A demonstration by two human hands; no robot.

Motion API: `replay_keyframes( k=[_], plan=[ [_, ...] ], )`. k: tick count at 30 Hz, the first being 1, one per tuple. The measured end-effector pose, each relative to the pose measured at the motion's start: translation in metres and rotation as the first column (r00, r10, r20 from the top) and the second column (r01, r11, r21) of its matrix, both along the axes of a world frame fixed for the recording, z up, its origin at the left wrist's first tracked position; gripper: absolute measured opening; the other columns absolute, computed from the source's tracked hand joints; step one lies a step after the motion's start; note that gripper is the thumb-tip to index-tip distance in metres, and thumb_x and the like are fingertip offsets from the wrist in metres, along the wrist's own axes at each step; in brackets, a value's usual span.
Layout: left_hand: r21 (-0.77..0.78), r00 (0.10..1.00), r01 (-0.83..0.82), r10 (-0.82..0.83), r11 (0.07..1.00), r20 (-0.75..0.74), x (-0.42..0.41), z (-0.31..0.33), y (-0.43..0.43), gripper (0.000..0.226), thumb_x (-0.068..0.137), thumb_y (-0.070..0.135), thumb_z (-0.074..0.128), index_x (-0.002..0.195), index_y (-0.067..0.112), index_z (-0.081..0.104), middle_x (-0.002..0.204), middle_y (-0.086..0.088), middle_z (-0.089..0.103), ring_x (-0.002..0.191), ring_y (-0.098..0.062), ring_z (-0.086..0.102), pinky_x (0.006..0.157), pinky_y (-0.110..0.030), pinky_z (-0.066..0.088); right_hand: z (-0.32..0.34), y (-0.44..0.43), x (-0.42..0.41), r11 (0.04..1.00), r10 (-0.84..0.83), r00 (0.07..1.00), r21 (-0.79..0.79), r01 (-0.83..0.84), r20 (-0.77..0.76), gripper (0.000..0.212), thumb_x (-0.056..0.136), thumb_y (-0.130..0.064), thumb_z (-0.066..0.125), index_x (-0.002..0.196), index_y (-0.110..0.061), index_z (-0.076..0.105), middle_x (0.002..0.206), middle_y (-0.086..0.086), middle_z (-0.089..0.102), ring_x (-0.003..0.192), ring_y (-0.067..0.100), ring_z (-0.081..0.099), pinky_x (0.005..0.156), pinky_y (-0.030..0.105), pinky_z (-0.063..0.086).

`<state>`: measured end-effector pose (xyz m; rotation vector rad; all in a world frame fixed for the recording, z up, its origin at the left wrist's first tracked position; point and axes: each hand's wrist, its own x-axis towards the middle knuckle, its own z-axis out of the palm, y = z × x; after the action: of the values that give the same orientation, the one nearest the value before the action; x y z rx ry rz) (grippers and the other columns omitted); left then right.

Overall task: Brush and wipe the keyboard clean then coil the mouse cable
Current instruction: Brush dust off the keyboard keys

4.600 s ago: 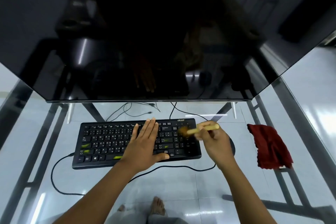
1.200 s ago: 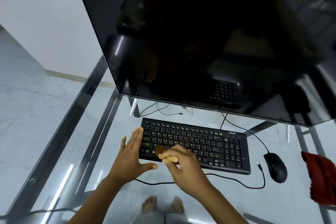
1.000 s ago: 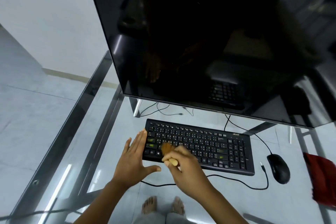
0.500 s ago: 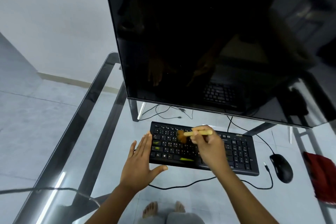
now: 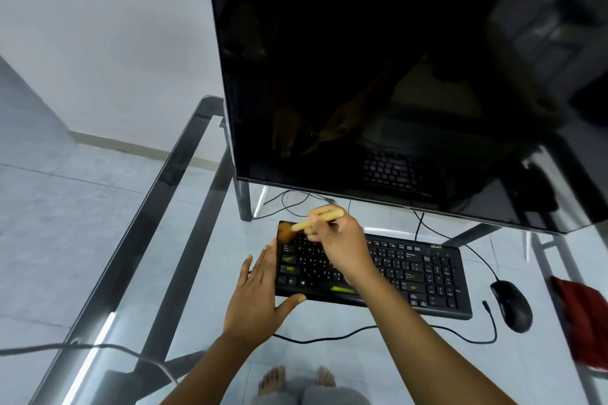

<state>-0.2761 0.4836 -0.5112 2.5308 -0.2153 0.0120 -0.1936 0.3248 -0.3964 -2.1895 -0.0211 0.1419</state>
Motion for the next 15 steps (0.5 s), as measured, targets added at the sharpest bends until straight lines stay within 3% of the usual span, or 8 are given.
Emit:
replay_keyframes(
  k=[2, 5, 8, 10, 12, 13, 15],
  plan=[
    [0.003, 1.000, -0.006, 0.006, 1.000, 0.006, -0.001, 0.000, 0.001, 0.099, 0.088, 0.074, 0.042, 0.151, 0.027, -0.018, 0.159, 0.005, 0.015, 0.147, -0.008, 0.016, 0.121, -0.038, 0.006, -0.002, 0.008, -0.002, 0.996, 0.087, 0.994, -0.026, -0.088, -0.059, 0.011, 0.096, -0.018, 0.058, 0.091, -0.021, 0.067, 0.091, 0.001, 0.074, 0.083, 0.013, 0.070, 0.078, 0.022, 0.057],
    [-0.015, 1.000, -0.001, 0.002, 1.000, 0.014, -0.001, 0.000, 0.000, 0.098, 0.088, 0.073, 0.044, 0.152, 0.028, -0.015, 0.159, 0.007, 0.013, 0.147, -0.008, 0.015, 0.121, -0.037, 0.004, 0.000, 0.007, 0.004, 0.998, -0.042, 0.998, -0.047, 0.044, 0.052, 0.021, 0.095, -0.016, 0.059, 0.082, -0.031, 0.064, 0.094, -0.006, 0.069, 0.084, 0.008, 0.066, 0.078, 0.017, 0.051],
    [-0.020, 1.000, 0.000, 0.000, 1.000, 0.015, 0.000, 0.001, 0.000, 0.098, 0.088, 0.073, 0.044, 0.152, 0.027, -0.013, 0.159, 0.008, 0.012, 0.147, -0.007, 0.015, 0.121, -0.037, 0.005, -0.003, 0.004, 0.002, 0.998, 0.055, 0.995, -0.002, -0.055, -0.081, 0.014, 0.097, -0.018, 0.058, 0.089, -0.026, 0.066, 0.086, -0.006, 0.075, 0.080, 0.012, 0.070, 0.076, 0.020, 0.056],
    [-0.019, 1.000, 0.004, -0.004, 1.000, 0.015, 0.000, 0.001, 0.001, 0.098, 0.088, 0.072, 0.045, 0.153, 0.026, -0.013, 0.159, 0.007, 0.014, 0.147, -0.008, 0.016, 0.121, -0.037, 0.005, -0.004, -0.001, 0.002, 0.998, 0.029, 0.999, -0.062, -0.031, -0.026, 0.013, 0.096, -0.016, 0.059, 0.093, -0.023, 0.069, 0.093, -0.007, 0.070, 0.079, 0.013, 0.066, 0.071, 0.010, 0.048],
    [-0.027, 1.000, 0.001, -0.001, 1.000, 0.009, 0.000, 0.002, 0.000, 0.098, 0.088, 0.072, 0.046, 0.152, 0.027, -0.013, 0.159, 0.008, 0.013, 0.147, -0.007, 0.016, 0.121, -0.036, 0.004, -0.003, -0.014, -0.003, 0.993, -0.032, 0.988, -0.108, 0.049, 0.154, 0.014, 0.095, -0.013, 0.060, 0.097, -0.020, 0.071, 0.102, -0.007, 0.060, 0.085, 0.005, 0.061, 0.075, 0.003, 0.042],
    [-0.029, 1.000, 0.000, 0.001, 1.000, 0.006, 0.000, 0.002, 0.000, 0.098, 0.088, 0.072, 0.046, 0.152, 0.027, -0.012, 0.159, 0.008, 0.013, 0.147, -0.007, 0.016, 0.121, -0.035, 0.004, -0.003, -0.020, -0.007, 0.989, -0.002, 0.980, -0.141, 0.031, 0.199, 0.014, 0.095, -0.014, 0.059, 0.099, -0.020, 0.071, 0.103, -0.008, 0.057, 0.087, 0.001, 0.059, 0.077, 0.004, 0.042],
    [-0.033, 1.000, 0.003, -0.003, 0.999, 0.005, 0.000, 0.002, 0.000, 0.098, 0.087, 0.072, 0.046, 0.153, 0.026, -0.011, 0.160, 0.007, 0.014, 0.147, -0.008, 0.017, 0.121, -0.036, 0.005, -0.005, -0.034, -0.024, 0.966, 0.150, 0.979, -0.232, -0.116, 0.135, 0.011, 0.095, -0.019, 0.060, 0.099, -0.024, 0.068, 0.101, -0.010, 0.055, 0.085, 0.000, 0.057, 0.075, 0.014, 0.045]
  ],
)
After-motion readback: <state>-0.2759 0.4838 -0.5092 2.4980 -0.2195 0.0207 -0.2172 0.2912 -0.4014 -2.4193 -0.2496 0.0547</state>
